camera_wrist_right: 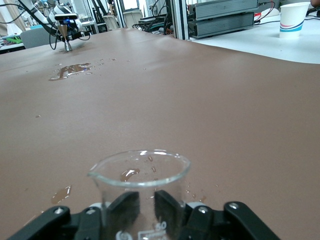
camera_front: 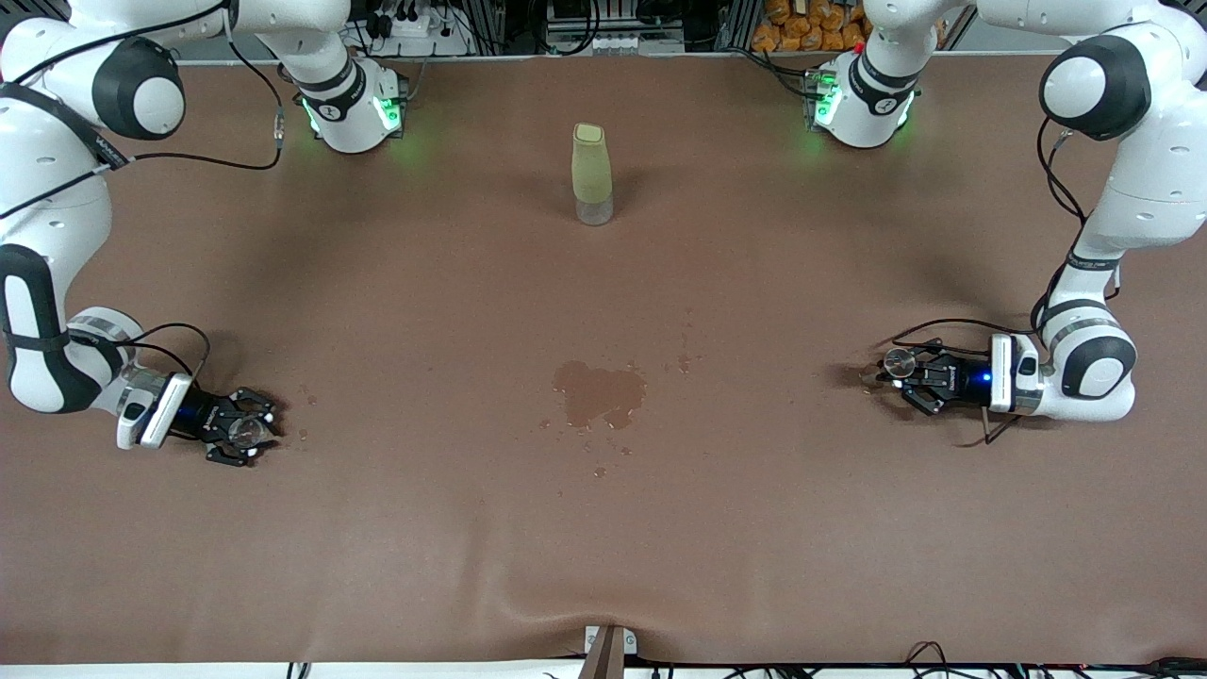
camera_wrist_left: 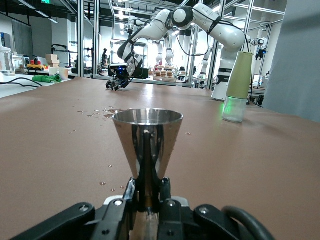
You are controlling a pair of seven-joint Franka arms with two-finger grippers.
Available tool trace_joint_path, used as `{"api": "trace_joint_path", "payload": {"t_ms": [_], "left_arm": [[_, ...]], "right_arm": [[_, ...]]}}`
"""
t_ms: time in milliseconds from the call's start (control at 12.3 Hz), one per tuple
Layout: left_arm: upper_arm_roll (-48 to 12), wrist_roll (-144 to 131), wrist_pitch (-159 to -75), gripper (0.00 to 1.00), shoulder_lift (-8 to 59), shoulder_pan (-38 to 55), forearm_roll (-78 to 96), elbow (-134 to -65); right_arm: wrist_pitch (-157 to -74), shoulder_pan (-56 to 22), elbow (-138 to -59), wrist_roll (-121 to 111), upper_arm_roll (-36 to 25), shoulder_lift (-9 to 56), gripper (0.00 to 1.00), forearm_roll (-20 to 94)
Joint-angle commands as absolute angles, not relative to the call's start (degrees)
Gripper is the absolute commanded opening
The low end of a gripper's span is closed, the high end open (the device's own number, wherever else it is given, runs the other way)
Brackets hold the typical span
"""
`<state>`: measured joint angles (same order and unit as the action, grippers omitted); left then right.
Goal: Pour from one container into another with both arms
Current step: 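Lower the beaker with the right gripper while the left gripper lowers the jigger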
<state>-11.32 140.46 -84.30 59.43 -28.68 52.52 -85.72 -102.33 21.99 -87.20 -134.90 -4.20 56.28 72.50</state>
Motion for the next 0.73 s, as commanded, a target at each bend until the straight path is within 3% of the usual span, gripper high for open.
{"api": "trace_joint_path", "payload": {"t_ms": [0, 649], "left_arm": [[-11.87, 140.80, -82.97, 0.00, 60.29, -29.36, 51.33, -84.73], [-11.87, 140.80, -83.06, 0.00, 60.56, -29.36, 51.33, -84.64]], "right_arm": [[-100.82, 23.82, -85.34, -134.39, -2.99, 57.22, 1.00, 70.66], [-96.50, 23.47, -81.84, -116.83, -3.16, 50.37, 1.00, 59.60]]}}
